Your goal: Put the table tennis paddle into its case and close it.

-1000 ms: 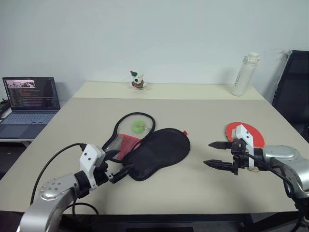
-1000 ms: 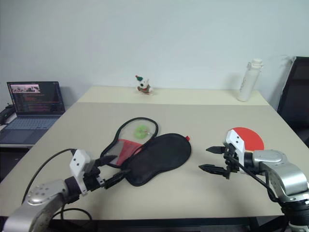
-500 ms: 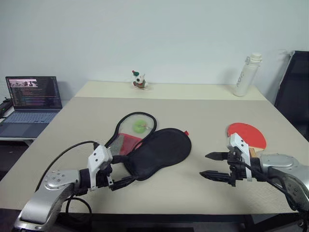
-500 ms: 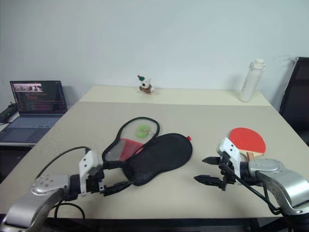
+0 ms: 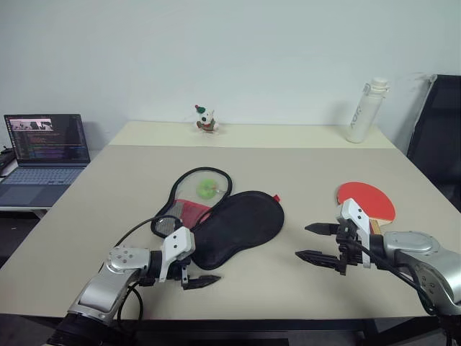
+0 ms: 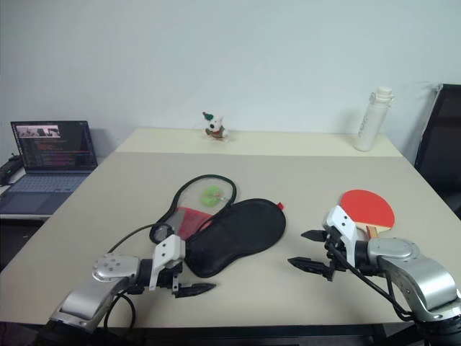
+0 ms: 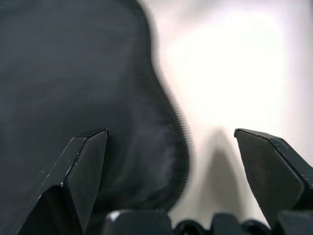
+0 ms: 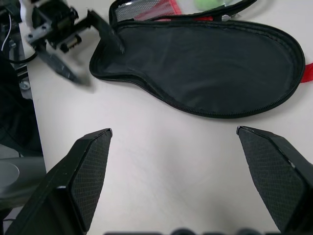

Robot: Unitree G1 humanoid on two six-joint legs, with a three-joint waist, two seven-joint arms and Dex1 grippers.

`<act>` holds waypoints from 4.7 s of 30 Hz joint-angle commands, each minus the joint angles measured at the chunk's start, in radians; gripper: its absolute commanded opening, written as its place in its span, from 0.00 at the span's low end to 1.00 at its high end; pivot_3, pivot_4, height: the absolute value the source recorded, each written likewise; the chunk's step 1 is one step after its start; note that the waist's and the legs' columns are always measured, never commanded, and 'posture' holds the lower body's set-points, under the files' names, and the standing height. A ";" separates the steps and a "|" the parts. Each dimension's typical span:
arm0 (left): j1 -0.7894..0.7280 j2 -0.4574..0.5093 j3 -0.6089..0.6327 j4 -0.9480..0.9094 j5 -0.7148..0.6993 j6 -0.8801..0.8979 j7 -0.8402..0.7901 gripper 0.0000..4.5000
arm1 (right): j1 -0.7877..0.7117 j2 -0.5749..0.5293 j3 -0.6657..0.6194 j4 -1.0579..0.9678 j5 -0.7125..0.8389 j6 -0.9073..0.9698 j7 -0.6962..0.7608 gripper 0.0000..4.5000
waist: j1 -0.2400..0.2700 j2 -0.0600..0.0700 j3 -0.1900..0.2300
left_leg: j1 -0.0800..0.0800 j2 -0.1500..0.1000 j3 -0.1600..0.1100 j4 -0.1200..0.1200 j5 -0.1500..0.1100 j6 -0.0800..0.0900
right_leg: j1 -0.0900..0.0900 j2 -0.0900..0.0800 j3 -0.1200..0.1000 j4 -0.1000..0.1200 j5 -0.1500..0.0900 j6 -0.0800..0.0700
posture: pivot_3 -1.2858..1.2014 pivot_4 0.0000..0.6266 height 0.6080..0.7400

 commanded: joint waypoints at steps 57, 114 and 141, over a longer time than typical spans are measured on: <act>0.036 -0.039 0.305 -0.188 -0.157 0.308 0.221 0.65 | -0.268 0.283 0.062 0.322 -0.073 0.349 -0.423 1.00 | 0.001 0.000 0.000 | -0.001 0.000 -0.002 0.002 0.002 -0.003 | 0.000 0.000 -0.001 0.001 0.000 0.000 | 0.52 0.24 1.00; 0.055 0.001 0.231 -0.292 -0.163 0.290 0.233 0.66 | -0.767 0.162 0.282 1.153 -0.387 0.041 0.063 0.01 | -0.005 0.000 0.000 | -0.008 0.000 0.004 0.001 0.001 -0.001 | -0.014 0.000 0.003 0.008 0.000 0.000 | 0.52 0.24 1.00; 0.030 -0.041 0.211 -0.277 -0.184 0.269 0.214 0.66 | -0.795 0.046 0.100 1.248 -0.482 -0.088 -0.004 0.99 | -0.003 0.001 0.001 | -0.008 0.001 0.006 0.001 0.003 -0.005 | -0.015 0.000 0.004 0.009 0.000 -0.001 | 0.52 0.24 1.00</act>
